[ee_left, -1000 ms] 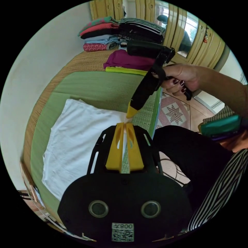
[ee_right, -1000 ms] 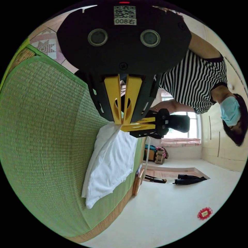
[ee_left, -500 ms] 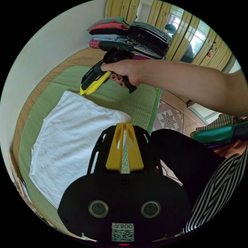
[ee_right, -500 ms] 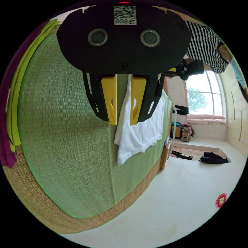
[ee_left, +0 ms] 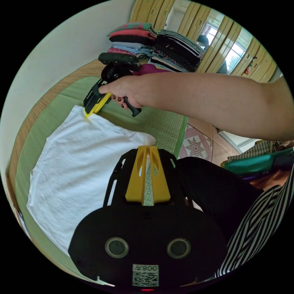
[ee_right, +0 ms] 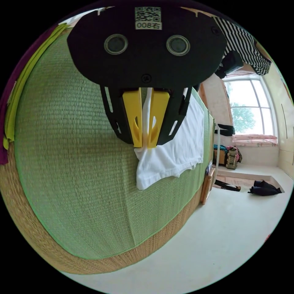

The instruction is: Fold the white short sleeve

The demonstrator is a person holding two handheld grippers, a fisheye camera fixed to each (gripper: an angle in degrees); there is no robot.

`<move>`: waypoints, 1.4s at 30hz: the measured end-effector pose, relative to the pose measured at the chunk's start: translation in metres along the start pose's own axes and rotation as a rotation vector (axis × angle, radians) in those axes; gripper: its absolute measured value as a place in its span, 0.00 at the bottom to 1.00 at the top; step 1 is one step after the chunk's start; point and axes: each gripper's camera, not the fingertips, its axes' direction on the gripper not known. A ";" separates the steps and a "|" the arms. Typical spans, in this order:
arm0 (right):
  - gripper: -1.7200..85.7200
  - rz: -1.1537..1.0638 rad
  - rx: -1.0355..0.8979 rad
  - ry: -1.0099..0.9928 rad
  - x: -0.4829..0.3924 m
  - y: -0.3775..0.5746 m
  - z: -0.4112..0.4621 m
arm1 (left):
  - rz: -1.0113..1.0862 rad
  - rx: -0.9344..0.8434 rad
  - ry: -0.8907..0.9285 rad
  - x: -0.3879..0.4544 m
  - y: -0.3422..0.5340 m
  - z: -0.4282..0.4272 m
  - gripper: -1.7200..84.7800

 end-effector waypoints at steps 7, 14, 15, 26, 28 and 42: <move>0.04 0.020 0.052 -0.074 -0.021 -0.009 0.002 | -0.014 0.037 0.017 -0.019 0.024 -0.009 0.03; 0.04 0.049 0.067 -0.055 -0.047 -0.018 0.009 | -0.023 0.064 0.077 -0.046 0.061 -0.012 0.03; 0.04 0.046 0.070 -0.055 -0.055 -0.021 0.011 | -0.027 0.074 0.080 -0.050 0.065 -0.015 0.03; 0.04 -0.080 0.153 -0.118 -0.198 -0.052 0.038 | -0.322 0.411 0.216 -0.168 0.235 -0.117 0.03; 0.04 -0.139 0.162 -0.135 -0.247 -0.062 0.055 | -0.390 0.466 0.215 -0.189 0.275 -0.133 0.03; 0.04 -0.336 -0.096 0.043 -0.491 -0.115 0.292 | -1.115 0.786 0.424 -0.335 0.609 -0.129 0.03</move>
